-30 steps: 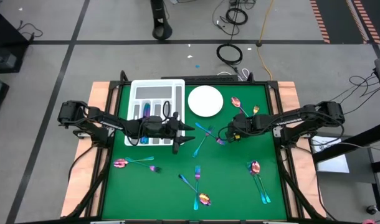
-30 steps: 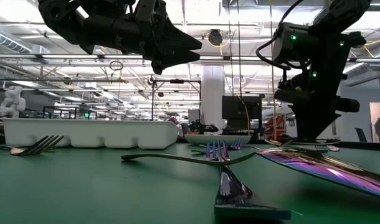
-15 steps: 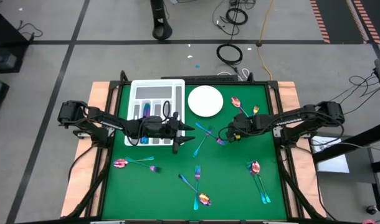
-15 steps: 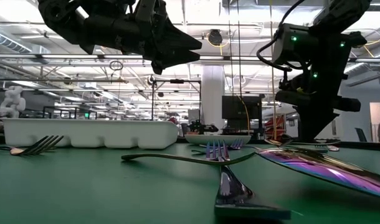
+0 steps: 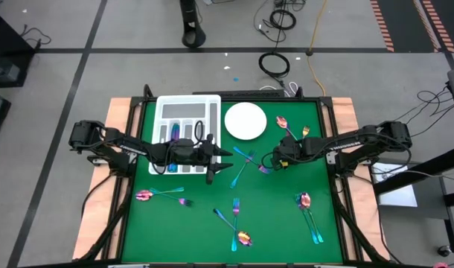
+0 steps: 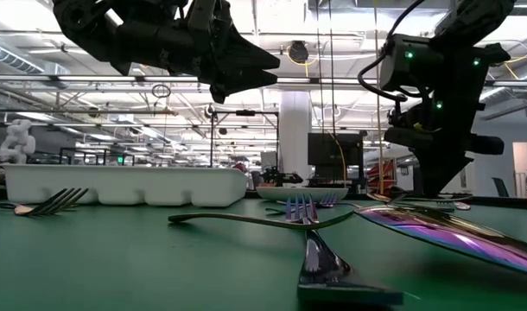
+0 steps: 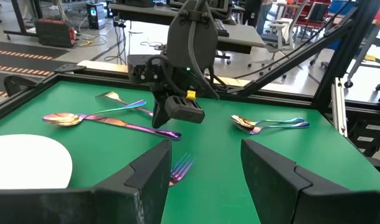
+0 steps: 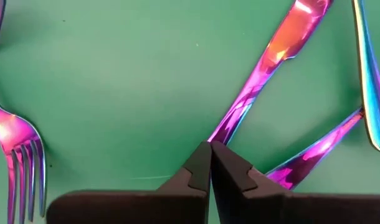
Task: Sort silverware
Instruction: Put the blue knife into the silverware tray
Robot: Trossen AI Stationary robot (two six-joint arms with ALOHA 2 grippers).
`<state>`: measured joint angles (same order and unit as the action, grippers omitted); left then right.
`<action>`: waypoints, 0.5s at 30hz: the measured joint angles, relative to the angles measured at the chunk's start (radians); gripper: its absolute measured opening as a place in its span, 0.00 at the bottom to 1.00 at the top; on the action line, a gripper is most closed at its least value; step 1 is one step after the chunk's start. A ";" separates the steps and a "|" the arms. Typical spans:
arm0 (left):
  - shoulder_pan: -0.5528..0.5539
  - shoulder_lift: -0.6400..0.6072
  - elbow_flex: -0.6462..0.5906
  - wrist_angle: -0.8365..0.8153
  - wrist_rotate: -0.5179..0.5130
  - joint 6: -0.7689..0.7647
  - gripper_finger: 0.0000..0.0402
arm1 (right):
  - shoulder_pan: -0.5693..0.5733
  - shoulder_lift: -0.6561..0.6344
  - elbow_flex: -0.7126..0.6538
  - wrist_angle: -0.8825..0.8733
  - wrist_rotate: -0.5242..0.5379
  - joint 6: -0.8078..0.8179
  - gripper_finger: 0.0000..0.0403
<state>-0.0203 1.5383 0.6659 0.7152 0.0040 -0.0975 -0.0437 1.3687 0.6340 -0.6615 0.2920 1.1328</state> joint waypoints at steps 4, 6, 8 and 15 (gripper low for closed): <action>0.000 0.000 0.000 0.000 0.000 0.000 0.48 | 0.001 0.000 -0.051 0.063 -0.001 0.011 0.00; 0.000 0.000 0.000 0.000 0.000 0.000 0.48 | 0.005 -0.001 -0.064 0.110 0.002 0.010 0.00; 0.000 0.000 0.000 0.000 0.000 0.000 0.48 | 0.011 -0.001 -0.067 0.117 0.007 0.010 0.00; 0.000 0.000 0.000 0.000 0.000 0.000 0.48 | 0.045 -0.002 -0.067 0.116 -0.029 0.044 0.00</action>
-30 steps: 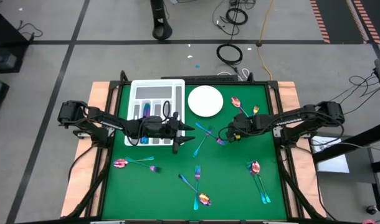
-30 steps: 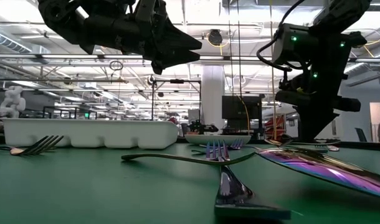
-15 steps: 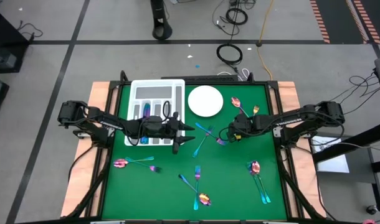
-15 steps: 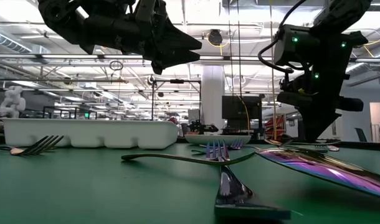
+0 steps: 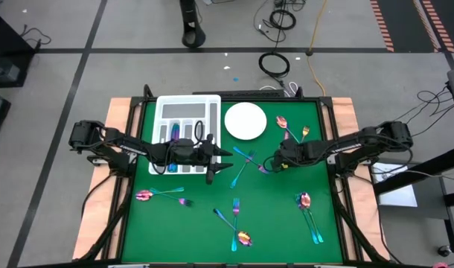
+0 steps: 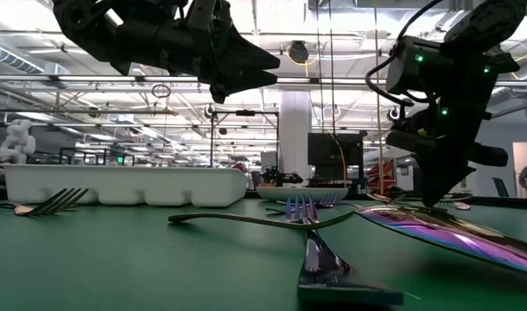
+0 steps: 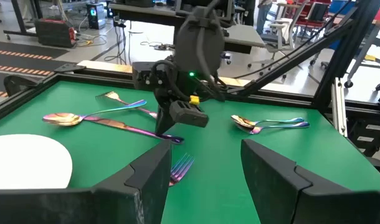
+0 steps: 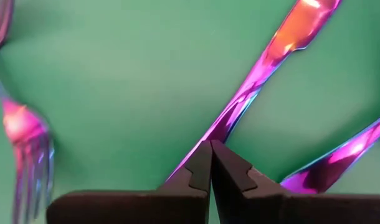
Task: Sort silverware
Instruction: Put the blue knife into the silverware tray
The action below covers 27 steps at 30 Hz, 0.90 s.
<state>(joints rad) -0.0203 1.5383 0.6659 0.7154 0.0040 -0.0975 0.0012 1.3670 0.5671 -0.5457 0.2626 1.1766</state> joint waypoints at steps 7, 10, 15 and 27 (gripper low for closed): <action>0.000 0.000 0.000 0.000 0.000 0.000 0.48 | 0.100 0.000 0.000 0.004 -0.050 0.094 0.00; 0.000 0.000 0.000 0.000 0.000 0.000 0.48 | 0.149 0.000 0.000 0.026 -0.061 0.133 0.00; 0.000 0.000 0.000 0.000 0.000 0.000 0.48 | 0.230 0.001 -0.001 0.090 -0.091 0.193 0.00; 0.000 0.000 0.000 0.000 0.000 0.000 0.48 | 0.433 0.003 -0.003 0.179 -0.150 0.370 0.00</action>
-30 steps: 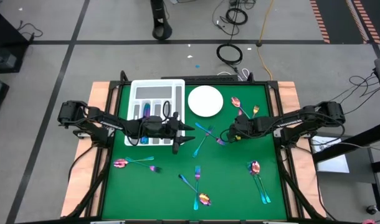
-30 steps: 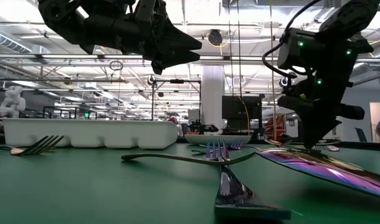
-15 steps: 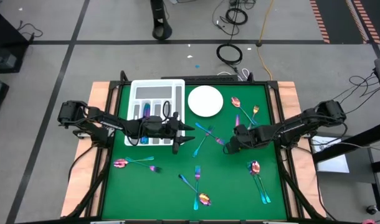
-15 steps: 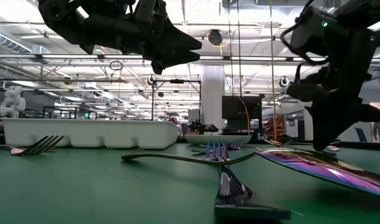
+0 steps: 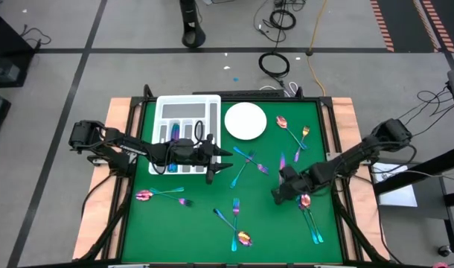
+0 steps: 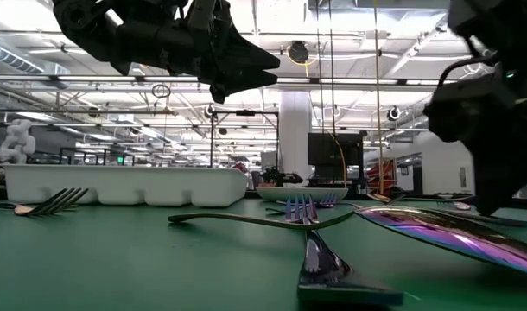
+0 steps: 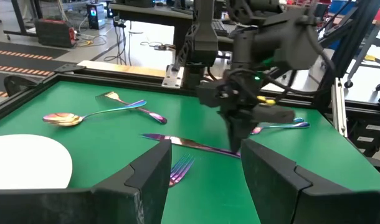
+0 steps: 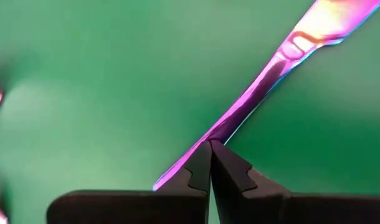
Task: Sort silverware
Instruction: Put the blue knife into the silverware tray
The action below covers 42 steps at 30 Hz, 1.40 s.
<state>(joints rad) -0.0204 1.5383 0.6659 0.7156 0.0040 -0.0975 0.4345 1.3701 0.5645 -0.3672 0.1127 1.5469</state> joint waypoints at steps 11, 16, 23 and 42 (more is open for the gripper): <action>0.000 0.000 0.000 0.001 0.000 -0.002 0.48 | 0.095 0.001 0.104 0.000 0.047 -0.005 0.00; 0.000 0.000 0.000 0.001 0.000 -0.002 0.48 | 0.089 0.000 0.186 -0.183 0.136 -0.043 0.00; -0.002 0.000 0.000 0.001 0.000 -0.026 0.48 | 0.025 0.004 0.194 -0.402 0.144 -0.028 0.00; -0.002 0.000 0.000 0.000 0.000 -0.026 0.48 | -0.097 0.144 0.194 -0.350 0.117 -0.231 0.00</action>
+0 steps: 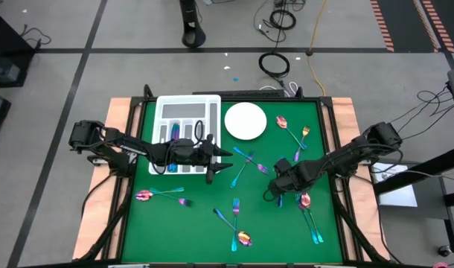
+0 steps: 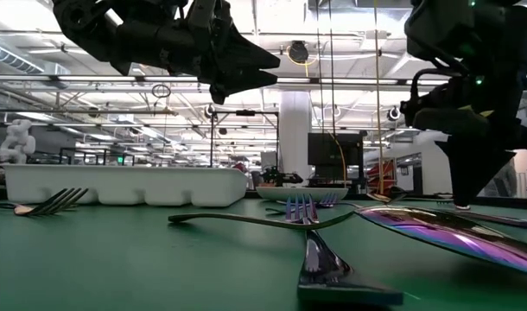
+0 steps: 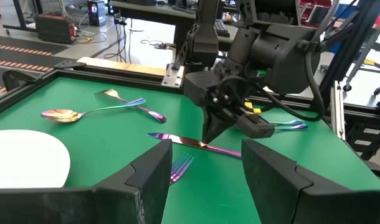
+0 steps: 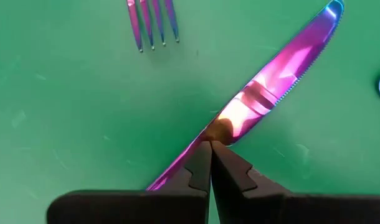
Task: Sort silverware
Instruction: Put the blue knife into the silverware tray
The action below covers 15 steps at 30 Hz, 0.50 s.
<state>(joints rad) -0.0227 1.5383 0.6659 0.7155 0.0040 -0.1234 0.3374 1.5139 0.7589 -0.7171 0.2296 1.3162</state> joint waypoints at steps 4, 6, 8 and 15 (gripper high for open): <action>0.000 0.000 0.000 -0.001 0.000 0.000 0.48 | 0.000 0.000 0.000 0.010 -0.002 0.003 0.00; 0.000 0.000 0.000 -0.002 0.000 0.000 0.48 | 0.000 0.001 0.000 0.022 -0.002 0.004 0.00; 0.000 0.000 0.000 -0.004 0.000 0.000 0.48 | 0.000 0.007 0.000 0.039 -0.005 0.005 0.00; 0.000 0.000 0.000 -0.012 0.000 0.000 0.48 | 0.013 0.037 0.003 0.058 -0.019 0.011 0.00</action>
<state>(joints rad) -0.0227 1.5383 0.6659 0.7030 0.0040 -0.1234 0.3503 1.5505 0.7619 -0.6586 0.2104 1.3277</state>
